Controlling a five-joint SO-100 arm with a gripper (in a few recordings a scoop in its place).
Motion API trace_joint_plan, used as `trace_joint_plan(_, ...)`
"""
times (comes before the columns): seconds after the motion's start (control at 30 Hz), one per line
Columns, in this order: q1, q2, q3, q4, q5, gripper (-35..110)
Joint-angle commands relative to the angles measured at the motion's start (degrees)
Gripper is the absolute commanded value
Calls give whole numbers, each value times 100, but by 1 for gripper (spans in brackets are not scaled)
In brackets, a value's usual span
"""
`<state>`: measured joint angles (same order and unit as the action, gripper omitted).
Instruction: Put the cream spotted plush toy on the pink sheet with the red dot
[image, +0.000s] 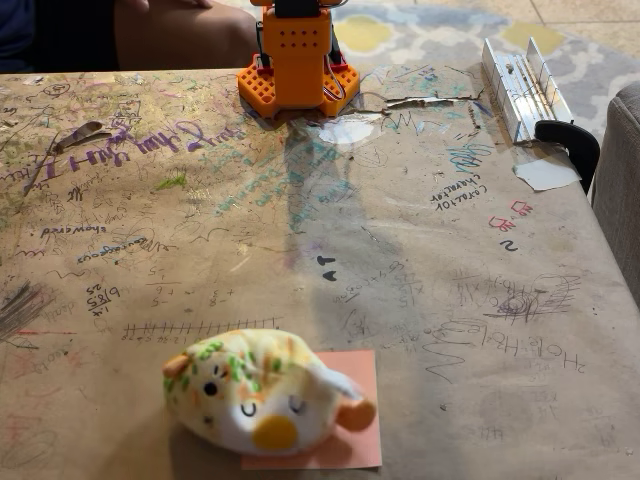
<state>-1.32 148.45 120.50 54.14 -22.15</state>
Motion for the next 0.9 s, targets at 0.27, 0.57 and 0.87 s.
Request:
trace_joint_plan(0.27,-1055,4096,3718,1485,-369,8)
trace_joint_plan(0.57,-1301,4474,3806,1547,360,0)
trace_joint_plan(0.87,-677,4482,5098,571,765,0)
